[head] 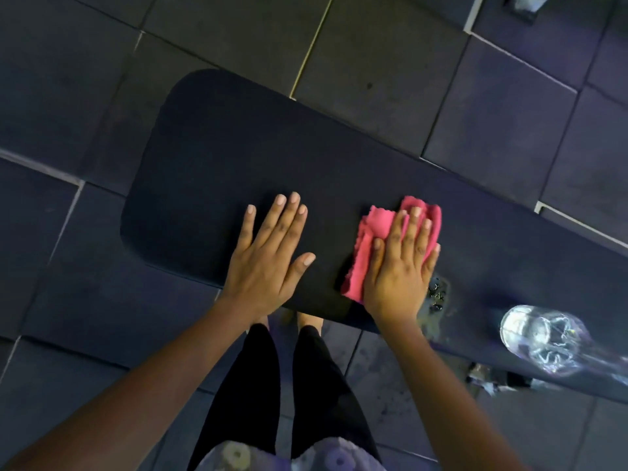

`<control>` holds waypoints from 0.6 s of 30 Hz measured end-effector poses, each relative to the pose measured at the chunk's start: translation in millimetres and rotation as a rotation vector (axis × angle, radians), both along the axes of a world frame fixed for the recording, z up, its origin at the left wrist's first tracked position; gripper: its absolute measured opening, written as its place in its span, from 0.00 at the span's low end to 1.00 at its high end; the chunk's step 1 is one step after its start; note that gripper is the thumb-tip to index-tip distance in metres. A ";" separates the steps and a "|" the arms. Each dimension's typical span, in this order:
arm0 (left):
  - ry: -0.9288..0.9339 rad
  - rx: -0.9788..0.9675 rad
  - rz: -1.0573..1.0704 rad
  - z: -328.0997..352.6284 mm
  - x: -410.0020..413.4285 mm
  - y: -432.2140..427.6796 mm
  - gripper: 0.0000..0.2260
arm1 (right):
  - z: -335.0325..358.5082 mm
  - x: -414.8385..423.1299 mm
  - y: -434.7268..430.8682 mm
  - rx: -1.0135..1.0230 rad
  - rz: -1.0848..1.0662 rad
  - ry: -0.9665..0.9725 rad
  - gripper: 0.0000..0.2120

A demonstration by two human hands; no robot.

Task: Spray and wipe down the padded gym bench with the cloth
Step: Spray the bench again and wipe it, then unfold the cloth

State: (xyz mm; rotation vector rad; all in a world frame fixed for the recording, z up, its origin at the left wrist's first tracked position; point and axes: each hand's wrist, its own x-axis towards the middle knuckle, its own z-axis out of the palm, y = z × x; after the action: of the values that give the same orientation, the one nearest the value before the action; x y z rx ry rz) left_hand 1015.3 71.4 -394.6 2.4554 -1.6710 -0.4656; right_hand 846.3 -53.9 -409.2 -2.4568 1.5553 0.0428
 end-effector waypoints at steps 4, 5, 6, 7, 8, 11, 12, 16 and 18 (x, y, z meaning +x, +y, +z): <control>0.014 0.001 -0.050 2.0 -15.3 -3.8 0.29 | 13.3 -7.4 -5.7 0.036 -0.167 -0.170 0.25; 0.017 0.002 -0.055 1.3 -17.4 -3.7 0.29 | 18.8 -8.1 -9.0 0.038 -0.208 -0.286 0.24; 0.023 0.000 -0.055 0.5 -18.9 -3.5 0.28 | 25.0 -11.3 -14.3 0.023 -0.259 -0.392 0.24; 0.029 -0.005 -0.052 -0.1 -19.7 -3.8 0.28 | 30.4 -17.1 -21.2 -0.017 -0.304 -0.450 0.23; 0.033 -0.009 -0.051 -0.5 -20.0 -4.6 0.28 | 33.9 -26.0 -29.7 -0.066 -0.334 -0.448 0.23; 0.035 -0.021 -0.076 -3.0 -22.1 -8.9 0.28 | 37.7 -58.4 -49.7 -0.056 -0.385 -0.254 0.23; 0.032 -0.021 -0.092 -4.5 -23.7 -10.7 0.28 | 36.8 -65.1 -52.8 -0.015 -0.400 -0.173 0.25; 0.006 -0.008 -0.149 -10.3 -29.6 -19.1 0.28 | 22.7 -51.7 -62.6 0.066 -0.425 0.006 0.32; 0.001 -0.011 -0.148 -11.2 -30.7 -21.2 0.28 | 14.5 -32.9 -73.1 0.099 -0.501 0.012 0.40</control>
State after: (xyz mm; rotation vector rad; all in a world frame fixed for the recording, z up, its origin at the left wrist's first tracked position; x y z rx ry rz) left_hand 984.6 50.2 -405.8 2.3333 -1.8585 -0.4734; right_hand 813.4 -127.0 -394.7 -1.9324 2.0689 0.0467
